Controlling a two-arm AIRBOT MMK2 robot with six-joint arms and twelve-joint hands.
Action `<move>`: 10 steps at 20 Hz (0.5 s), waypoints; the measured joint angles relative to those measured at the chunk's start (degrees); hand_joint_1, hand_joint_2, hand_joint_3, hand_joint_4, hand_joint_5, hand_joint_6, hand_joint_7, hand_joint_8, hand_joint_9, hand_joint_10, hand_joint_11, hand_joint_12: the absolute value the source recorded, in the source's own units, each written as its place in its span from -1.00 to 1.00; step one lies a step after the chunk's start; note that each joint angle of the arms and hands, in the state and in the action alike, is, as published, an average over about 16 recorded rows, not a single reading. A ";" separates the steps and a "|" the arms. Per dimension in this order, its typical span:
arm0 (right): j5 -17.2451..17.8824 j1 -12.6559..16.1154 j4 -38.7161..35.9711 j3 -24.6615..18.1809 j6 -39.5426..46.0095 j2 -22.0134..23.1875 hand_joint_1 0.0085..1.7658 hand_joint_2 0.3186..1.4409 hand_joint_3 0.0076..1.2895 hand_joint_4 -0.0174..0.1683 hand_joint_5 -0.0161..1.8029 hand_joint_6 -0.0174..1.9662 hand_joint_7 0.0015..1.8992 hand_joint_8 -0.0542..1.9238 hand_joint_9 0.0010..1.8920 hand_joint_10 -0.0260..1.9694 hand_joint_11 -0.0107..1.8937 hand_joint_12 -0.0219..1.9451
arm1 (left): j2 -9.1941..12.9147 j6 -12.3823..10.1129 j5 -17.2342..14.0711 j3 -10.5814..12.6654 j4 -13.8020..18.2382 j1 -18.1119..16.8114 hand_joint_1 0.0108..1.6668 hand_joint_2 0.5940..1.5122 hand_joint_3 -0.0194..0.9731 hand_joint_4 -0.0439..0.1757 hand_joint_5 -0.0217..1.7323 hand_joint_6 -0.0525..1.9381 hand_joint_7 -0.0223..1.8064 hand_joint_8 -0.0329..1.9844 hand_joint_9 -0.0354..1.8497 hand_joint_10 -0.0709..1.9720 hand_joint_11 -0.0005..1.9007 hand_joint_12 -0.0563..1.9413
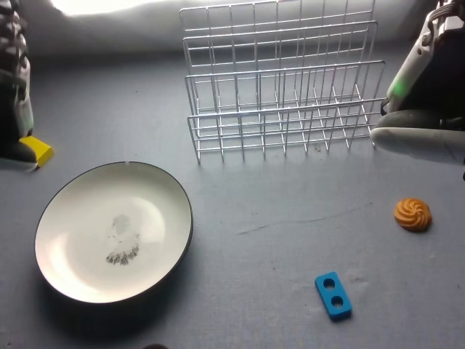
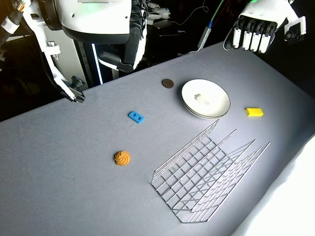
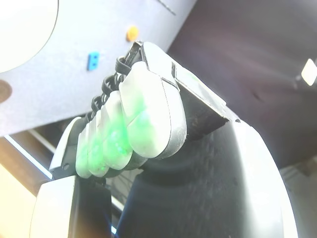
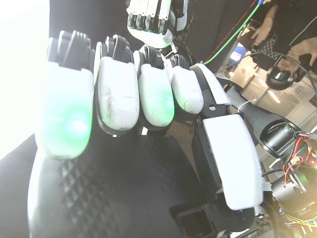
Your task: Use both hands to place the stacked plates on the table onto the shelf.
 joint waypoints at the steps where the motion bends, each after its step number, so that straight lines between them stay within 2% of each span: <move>1: 0.00 0.00 0.00 0.00 -0.03 0.00 -0.79 0.35 -0.96 -0.49 -0.17 -0.02 -0.10 -0.02 -0.07 -0.04 0.09 -0.06 | -0.03 -0.09 -0.04 0.00 0.00 0.01 -0.78 0.17 -0.90 -0.25 -0.09 -0.08 -0.13 -0.14 -0.07 -0.12 -0.05 -0.10; 4: -0.15 0.00 -0.04 0.02 -0.19 -0.03 -0.84 0.30 -0.96 -0.57 -0.38 -0.26 -0.34 -0.26 -0.32 -0.28 -0.19 -0.29 | -0.20 -0.53 -0.22 0.02 0.26 0.23 -0.83 0.13 -0.91 -0.35 -0.32 -0.31 -0.35 -0.36 -0.30 -0.33 -0.30 -0.32; 8: -0.27 -0.06 0.25 0.03 -0.72 -0.07 -0.86 0.25 -0.97 -0.63 -0.53 -0.45 -0.50 -0.43 -0.49 -0.45 -0.39 -0.47 | -0.49 -0.90 -0.72 0.18 0.97 1.21 -0.88 0.10 -0.91 -0.42 -0.49 -0.48 -0.51 -0.52 -0.47 -0.48 -0.48 -0.49; 10: -0.24 -0.31 0.96 0.04 -1.53 -0.09 -0.89 0.17 -0.97 -0.76 -0.69 -0.64 -0.67 -0.63 -0.67 -0.65 -0.59 -0.67 | -0.86 -1.14 -1.22 0.53 1.29 2.14 -0.94 0.02 -0.91 -0.56 -0.68 -0.67 -0.69 -0.71 -0.66 -0.67 -0.67 -0.68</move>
